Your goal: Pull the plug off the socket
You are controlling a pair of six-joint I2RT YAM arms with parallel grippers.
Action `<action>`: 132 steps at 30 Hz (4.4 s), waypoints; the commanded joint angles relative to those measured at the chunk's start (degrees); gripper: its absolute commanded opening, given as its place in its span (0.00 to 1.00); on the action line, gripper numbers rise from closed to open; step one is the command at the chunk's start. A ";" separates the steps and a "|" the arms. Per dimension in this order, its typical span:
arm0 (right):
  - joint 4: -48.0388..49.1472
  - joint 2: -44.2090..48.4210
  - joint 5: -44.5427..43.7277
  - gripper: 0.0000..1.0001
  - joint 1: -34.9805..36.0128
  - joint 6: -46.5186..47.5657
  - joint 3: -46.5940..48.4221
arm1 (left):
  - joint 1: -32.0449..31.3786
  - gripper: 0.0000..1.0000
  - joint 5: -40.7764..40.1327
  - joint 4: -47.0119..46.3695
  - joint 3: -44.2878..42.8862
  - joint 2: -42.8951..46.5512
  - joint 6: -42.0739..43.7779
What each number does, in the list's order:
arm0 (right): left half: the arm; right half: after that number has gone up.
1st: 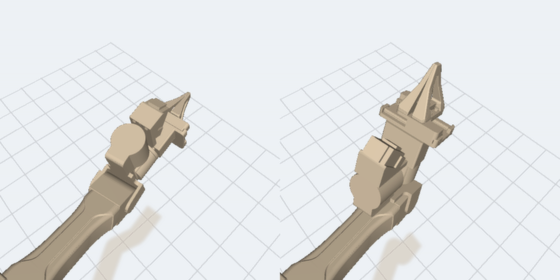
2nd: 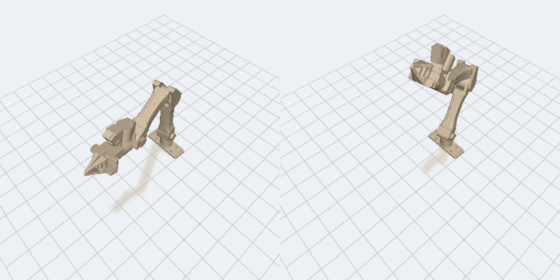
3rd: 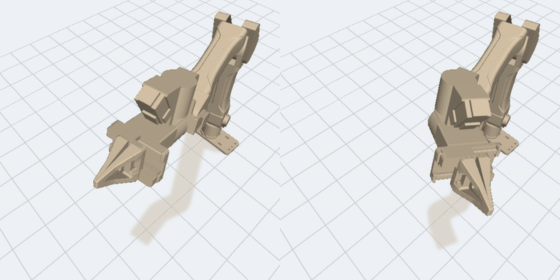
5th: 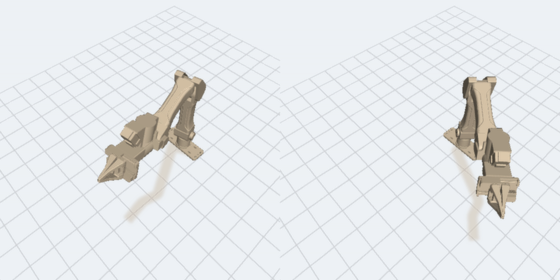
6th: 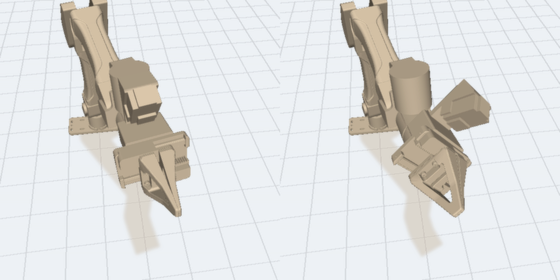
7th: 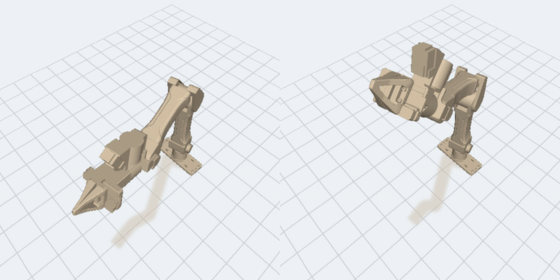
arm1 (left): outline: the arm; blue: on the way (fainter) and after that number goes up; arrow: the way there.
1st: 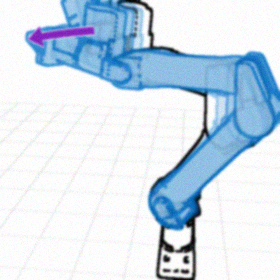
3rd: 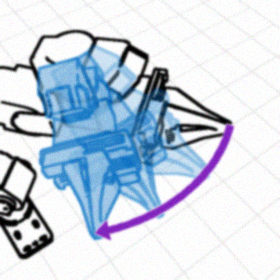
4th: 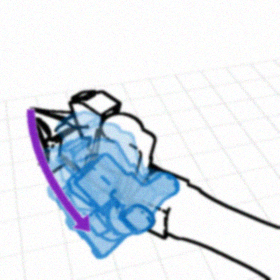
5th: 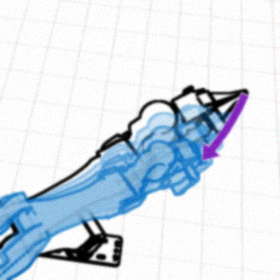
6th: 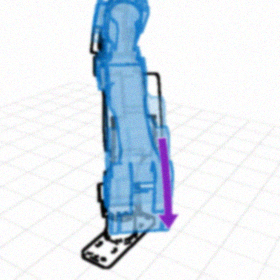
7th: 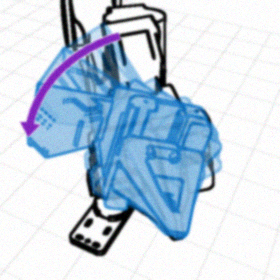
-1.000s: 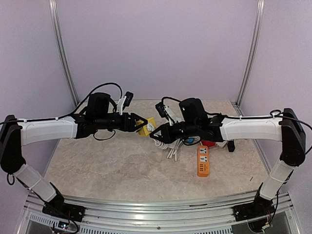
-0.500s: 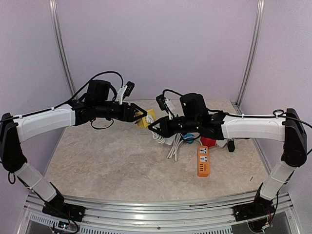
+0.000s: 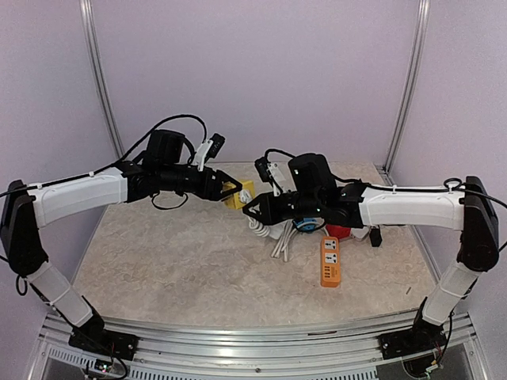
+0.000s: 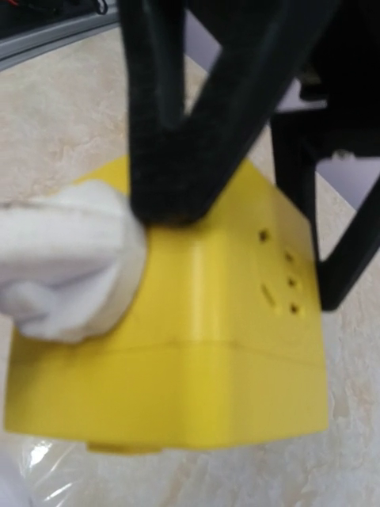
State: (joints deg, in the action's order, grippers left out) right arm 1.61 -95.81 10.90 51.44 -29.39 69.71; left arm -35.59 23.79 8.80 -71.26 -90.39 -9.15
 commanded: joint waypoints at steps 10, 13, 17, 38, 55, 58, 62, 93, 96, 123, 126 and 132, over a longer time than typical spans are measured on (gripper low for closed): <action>3.71 7.09 0.23 0.00 -7.59 3.58 -1.46 | 7.38 0.14 22.67 2.20 7.11 2.55 2.48; 6.63 7.04 4.68 0.00 -6.74 3.24 -1.56 | 7.22 0.19 23.19 -1.23 7.48 1.91 -2.93; 7.35 6.71 6.60 0.00 -4.43 5.13 -0.37 | 6.73 0.43 22.67 -7.80 8.77 1.33 -9.50; -15.66 4.06 14.06 0.00 -2.74 28.76 8.63 | 9.40 0.99 31.52 0.14 1.25 -2.14 -19.87; -22.61 -0.63 8.41 0.00 0.54 36.61 13.72 | 5.98 0.99 34.39 5.07 -4.00 -8.68 -23.43; -23.22 -0.99 7.09 0.00 0.85 37.42 14.13 | 5.33 0.95 34.28 6.94 -4.51 -9.81 -22.82; -23.64 -1.14 5.30 0.00 1.46 38.35 14.27 | 5.06 0.88 34.60 8.72 -4.56 -11.21 -22.77; -19.94 -2.36 -1.69 0.00 2.83 30.84 13.37 | 0.89 0.25 15.13 14.57 -2.55 -7.53 -9.40; -18.78 -1.15 -0.22 0.00 2.83 29.52 13.68 | 0.44 0.24 10.89 14.53 -0.46 -6.96 -7.35; -4.04 3.38 -1.86 0.00 2.27 16.18 2.84 | 4.32 0.18 20.29 -1.53 8.71 -0.55 -15.15; -5.81 4.96 -3.37 0.00 0.14 18.29 2.35 | 4.09 0.16 23.88 1.12 9.15 -0.58 -9.04; -5.70 6.18 -2.64 0.00 -4.60 19.81 0.03 | 4.15 0.14 33.02 -0.57 10.37 0.03 -8.74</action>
State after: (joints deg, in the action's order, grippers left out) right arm -6.13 -94.61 14.61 53.84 -7.33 70.41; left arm -31.66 47.20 3.77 -63.44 -92.14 -24.93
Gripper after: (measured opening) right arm 0.099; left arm 0.682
